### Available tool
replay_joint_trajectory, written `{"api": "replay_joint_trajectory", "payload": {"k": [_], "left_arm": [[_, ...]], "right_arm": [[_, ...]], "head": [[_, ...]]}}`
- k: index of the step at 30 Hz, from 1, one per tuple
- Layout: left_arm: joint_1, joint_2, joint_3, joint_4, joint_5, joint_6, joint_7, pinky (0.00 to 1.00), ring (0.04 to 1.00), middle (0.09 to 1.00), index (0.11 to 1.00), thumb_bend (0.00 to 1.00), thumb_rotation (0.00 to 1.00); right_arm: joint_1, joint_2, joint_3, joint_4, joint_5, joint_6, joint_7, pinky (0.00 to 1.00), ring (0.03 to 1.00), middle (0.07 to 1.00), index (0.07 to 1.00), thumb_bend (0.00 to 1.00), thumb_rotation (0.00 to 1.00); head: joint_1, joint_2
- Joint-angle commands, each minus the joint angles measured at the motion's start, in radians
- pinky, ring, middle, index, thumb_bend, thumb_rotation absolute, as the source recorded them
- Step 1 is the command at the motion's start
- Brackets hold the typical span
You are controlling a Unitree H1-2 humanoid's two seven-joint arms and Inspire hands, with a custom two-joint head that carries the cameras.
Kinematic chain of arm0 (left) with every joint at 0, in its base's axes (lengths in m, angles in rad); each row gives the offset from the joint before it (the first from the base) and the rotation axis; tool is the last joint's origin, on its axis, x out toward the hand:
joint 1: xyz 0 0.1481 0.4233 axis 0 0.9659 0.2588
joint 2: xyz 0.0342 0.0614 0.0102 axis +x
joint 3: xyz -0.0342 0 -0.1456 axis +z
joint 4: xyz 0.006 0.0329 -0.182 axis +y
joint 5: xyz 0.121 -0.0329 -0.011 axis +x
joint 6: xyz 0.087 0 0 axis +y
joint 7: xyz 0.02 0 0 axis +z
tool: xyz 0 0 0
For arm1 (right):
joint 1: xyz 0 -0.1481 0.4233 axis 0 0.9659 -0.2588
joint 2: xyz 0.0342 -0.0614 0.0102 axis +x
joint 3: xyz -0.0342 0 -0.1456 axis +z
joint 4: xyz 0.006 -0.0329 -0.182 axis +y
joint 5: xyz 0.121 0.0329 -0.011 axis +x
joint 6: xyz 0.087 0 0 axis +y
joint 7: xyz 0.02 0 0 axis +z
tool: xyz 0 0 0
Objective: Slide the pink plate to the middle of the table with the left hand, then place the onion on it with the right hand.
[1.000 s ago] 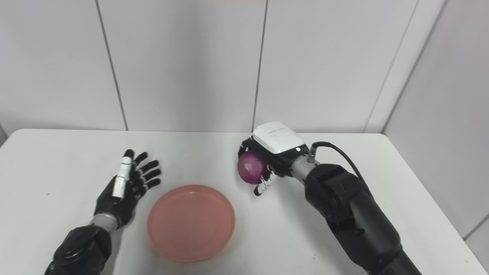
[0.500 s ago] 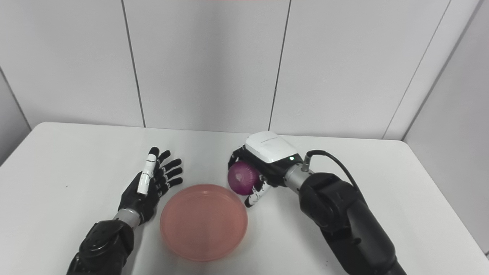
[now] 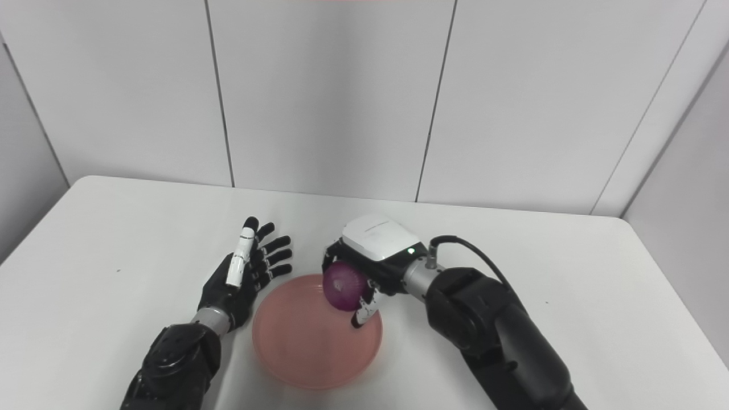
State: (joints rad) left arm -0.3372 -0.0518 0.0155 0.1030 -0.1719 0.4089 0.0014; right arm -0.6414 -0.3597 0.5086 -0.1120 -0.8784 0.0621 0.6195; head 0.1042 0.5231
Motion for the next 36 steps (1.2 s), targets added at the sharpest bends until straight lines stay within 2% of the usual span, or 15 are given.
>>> {"api": "replay_joint_trajectory", "payload": {"k": [1, 8, 14, 15, 20, 31, 32, 33, 36], "left_arm": [[0.007, -0.01, -0.008, 0.01, 0.015, 0.023, 0.01, 0.87, 0.836, 0.843, 0.909, 0.61, 0.96], [0.004, -0.023, -0.006, 0.018, 0.017, 0.009, 0.01, 0.87, 0.838, 0.844, 0.916, 0.62, 0.95], [0.002, -0.033, -0.005, 0.019, 0.025, 0.011, 0.017, 0.86, 0.834, 0.836, 0.907, 0.61, 0.95], [0.003, -0.034, -0.005, 0.019, 0.026, 0.01, 0.016, 0.86, 0.832, 0.835, 0.907, 0.61, 0.95], [0.002, -0.043, 0.002, 0.018, 0.032, 0.014, 0.024, 0.85, 0.827, 0.828, 0.903, 0.6, 0.94], [0.0, -0.042, 0.006, 0.026, 0.036, 0.009, 0.02, 0.85, 0.827, 0.83, 0.902, 0.61, 0.93], [0.0, -0.042, 0.006, 0.024, 0.036, 0.011, 0.021, 0.85, 0.828, 0.83, 0.901, 0.61, 0.94], [0.001, -0.042, 0.005, 0.022, 0.036, 0.014, 0.02, 0.85, 0.831, 0.832, 0.903, 0.62, 0.94], [0.002, -0.042, 0.005, 0.019, 0.037, 0.018, 0.022, 0.85, 0.833, 0.835, 0.902, 0.62, 0.94]], "right_arm": [[-0.052, 0.011, -0.007, -0.005, -0.002, -0.04, -0.026, 0.38, 0.449, 0.454, 0.526, 0.52, 0.0], [-0.047, 0.038, 0.0, 0.015, 0.02, -0.042, -0.012, 0.35, 0.422, 0.441, 0.531, 0.52, 0.0], [-0.051, 0.035, 0.028, 0.015, -0.008, -0.056, 0.013, 0.45, 0.496, 0.473, 0.503, 0.53, 0.0], [-0.05, 0.036, 0.03, 0.014, -0.011, -0.054, 0.016, 0.41, 0.473, 0.467, 0.505, 0.53, 0.0], [-0.044, 0.039, 0.036, 0.018, -0.007, -0.05, 0.038, 0.34, 0.405, 0.429, 0.527, 0.52, 0.0], [-0.044, 0.031, 0.035, 0.002, -0.002, -0.052, 0.048, 0.36, 0.442, 0.447, 0.533, 0.52, 0.02], [-0.043, 0.03, 0.034, -0.001, -0.005, -0.05, 0.049, 0.39, 0.489, 0.542, 0.567, 0.63, 0.22], [-0.041, 0.029, 0.033, -0.003, -0.007, -0.048, 0.05, 0.43, 0.538, 0.603, 0.634, 0.79, 0.4], [-0.037, 0.026, 0.029, -0.006, -0.009, -0.048, 0.053, 0.46, 0.568, 0.64, 0.672, 0.89, 0.5]], "head": [[0.001, 0.0], [0.025, 0.004], [0.036, 0.009], [0.036, 0.009], [0.043, 0.012], [0.044, 0.013], [0.044, 0.014], [0.044, 0.013], [0.042, 0.014]]}}
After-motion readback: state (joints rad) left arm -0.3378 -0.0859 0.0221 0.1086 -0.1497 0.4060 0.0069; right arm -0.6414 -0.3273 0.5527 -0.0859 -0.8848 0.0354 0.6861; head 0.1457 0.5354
